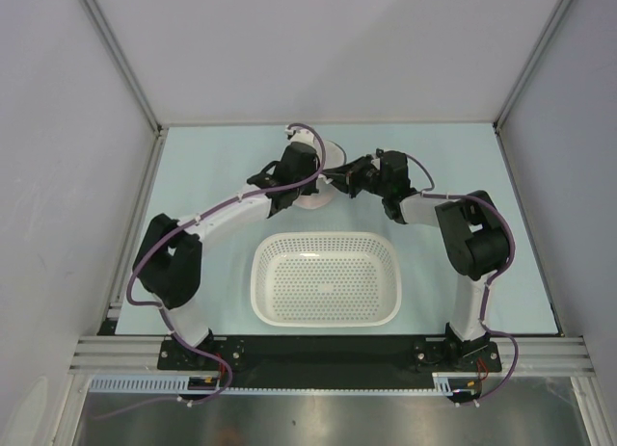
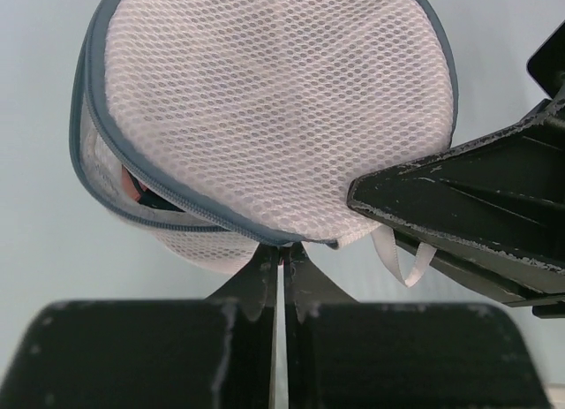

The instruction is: Place the bra in the laundry bag and zip it closed

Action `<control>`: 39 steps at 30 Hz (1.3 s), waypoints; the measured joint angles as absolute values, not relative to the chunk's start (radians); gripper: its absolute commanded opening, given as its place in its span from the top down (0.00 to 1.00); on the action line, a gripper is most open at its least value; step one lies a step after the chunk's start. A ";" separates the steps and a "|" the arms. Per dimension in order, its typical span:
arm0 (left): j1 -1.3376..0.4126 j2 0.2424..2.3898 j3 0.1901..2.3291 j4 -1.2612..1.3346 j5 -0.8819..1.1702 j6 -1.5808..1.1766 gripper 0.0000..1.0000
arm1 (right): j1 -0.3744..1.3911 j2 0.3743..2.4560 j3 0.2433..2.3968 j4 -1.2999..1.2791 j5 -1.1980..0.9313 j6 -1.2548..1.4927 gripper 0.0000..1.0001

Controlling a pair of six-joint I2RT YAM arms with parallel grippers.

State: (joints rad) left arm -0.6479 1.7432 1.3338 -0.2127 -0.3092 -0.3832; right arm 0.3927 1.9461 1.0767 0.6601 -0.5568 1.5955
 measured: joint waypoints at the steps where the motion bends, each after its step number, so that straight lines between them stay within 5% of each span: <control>1: -0.648 1.743 1.336 -0.218 -0.312 -0.382 1.00 | 0.393 1.945 1.076 0.661 -0.557 1.593 1.00; 22: -0.488 1.558 1.189 -0.216 -0.028 -0.355 1.00 | 0.339 1.931 1.344 0.237 -0.725 1.164 0.99; 29: -0.487 1.529 1.116 -0.162 0.137 -0.385 1.00 | 0.329 2.025 1.507 0.012 -0.753 0.963 0.34; 35: -0.487 1.531 1.079 -0.087 0.263 -0.489 1.00 | 0.331 1.849 1.320 -0.160 -0.561 0.899 0.04; 39: -0.490 1.534 1.079 -0.056 0.289 -0.516 1.00 | 0.363 1.681 1.225 -0.241 -0.384 0.901 0.02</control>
State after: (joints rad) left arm -0.4904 1.5341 1.0790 -0.0559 0.2886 -0.5159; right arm 0.3626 1.6814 1.2247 -0.2413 -0.3840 0.9009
